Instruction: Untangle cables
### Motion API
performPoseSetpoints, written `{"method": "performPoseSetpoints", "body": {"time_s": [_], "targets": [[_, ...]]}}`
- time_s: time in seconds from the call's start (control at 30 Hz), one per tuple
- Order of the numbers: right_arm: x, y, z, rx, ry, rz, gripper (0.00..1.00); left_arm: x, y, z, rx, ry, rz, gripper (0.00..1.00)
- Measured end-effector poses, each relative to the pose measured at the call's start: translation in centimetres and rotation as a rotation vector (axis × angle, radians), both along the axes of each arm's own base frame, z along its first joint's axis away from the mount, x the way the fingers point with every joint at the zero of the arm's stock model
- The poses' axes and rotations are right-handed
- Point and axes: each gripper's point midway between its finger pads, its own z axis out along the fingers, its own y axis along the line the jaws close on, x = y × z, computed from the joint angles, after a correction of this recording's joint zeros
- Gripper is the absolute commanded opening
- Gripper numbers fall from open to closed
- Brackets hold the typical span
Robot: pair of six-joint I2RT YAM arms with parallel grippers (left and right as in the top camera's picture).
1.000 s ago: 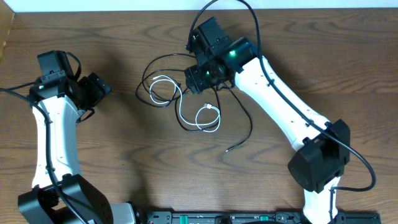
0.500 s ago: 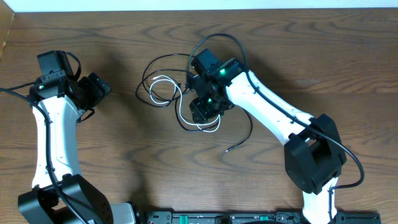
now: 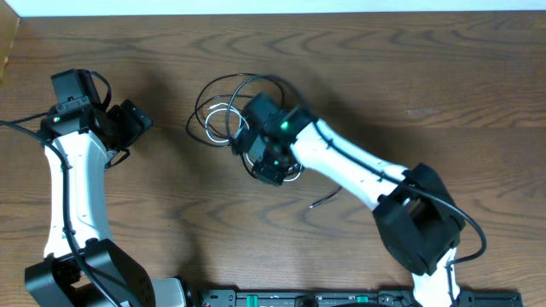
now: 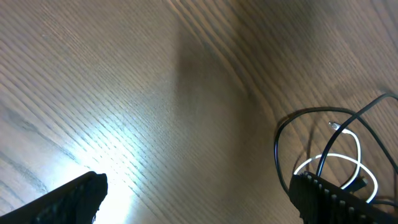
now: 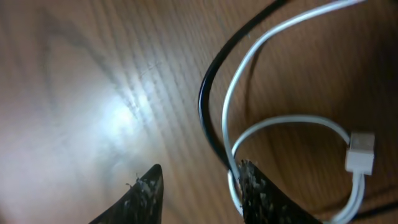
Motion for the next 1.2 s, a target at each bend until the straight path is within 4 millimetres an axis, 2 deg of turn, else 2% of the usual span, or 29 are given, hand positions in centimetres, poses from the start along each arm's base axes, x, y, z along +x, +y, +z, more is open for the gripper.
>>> {"method": "performPoseSetpoints", "body": {"time_s": [0.2, 0.37, 0.5, 0.73, 0.8, 0.87, 0.97, 1.2], "targets": [[1.3, 0.0, -2.0, -0.035, -0.131, 0.016, 0.36, 0.0, 0.0, 0.0, 0.000, 0.000, 0.000, 0.98], [2.1, -0.6, -2.6, -0.050, -0.167, 0.003, 0.35, 0.0, 0.0, 0.0, 0.000, -0.001, 0.000, 0.98], [2.4, -0.9, -2.9, -0.057, -0.176, -0.002, 0.30, 0.0, 0.0, 0.0, 0.000, 0.000, 0.000, 0.98], [2.0, -1.6, -4.5, -0.067, -0.176, -0.004, 0.33, 0.0, 0.0, 0.0, 0.000, 0.000, 0.000, 0.98], [1.8, -1.8, -4.8, -0.071, -0.174, -0.004, 0.30, 0.0, 0.0, 0.0, 0.000, 0.000, 0.000, 0.98], [1.8, -1.8, -4.9, -0.070, -0.177, -0.004, 0.33, 0.0, 0.0, 0.0, 0.000, 0.000, 0.000, 0.98], [2.1, -1.6, -4.8, -0.064, -0.189, -0.009, 0.01, 0.0, 0.0, 0.0, 0.000, -0.001, 0.000, 0.98], [2.4, -1.4, -4.6, -0.056, -0.203, -0.007, 0.01, 0.0, 0.0, 0.0, 0.000, 0.000, 0.000, 0.98]]}}
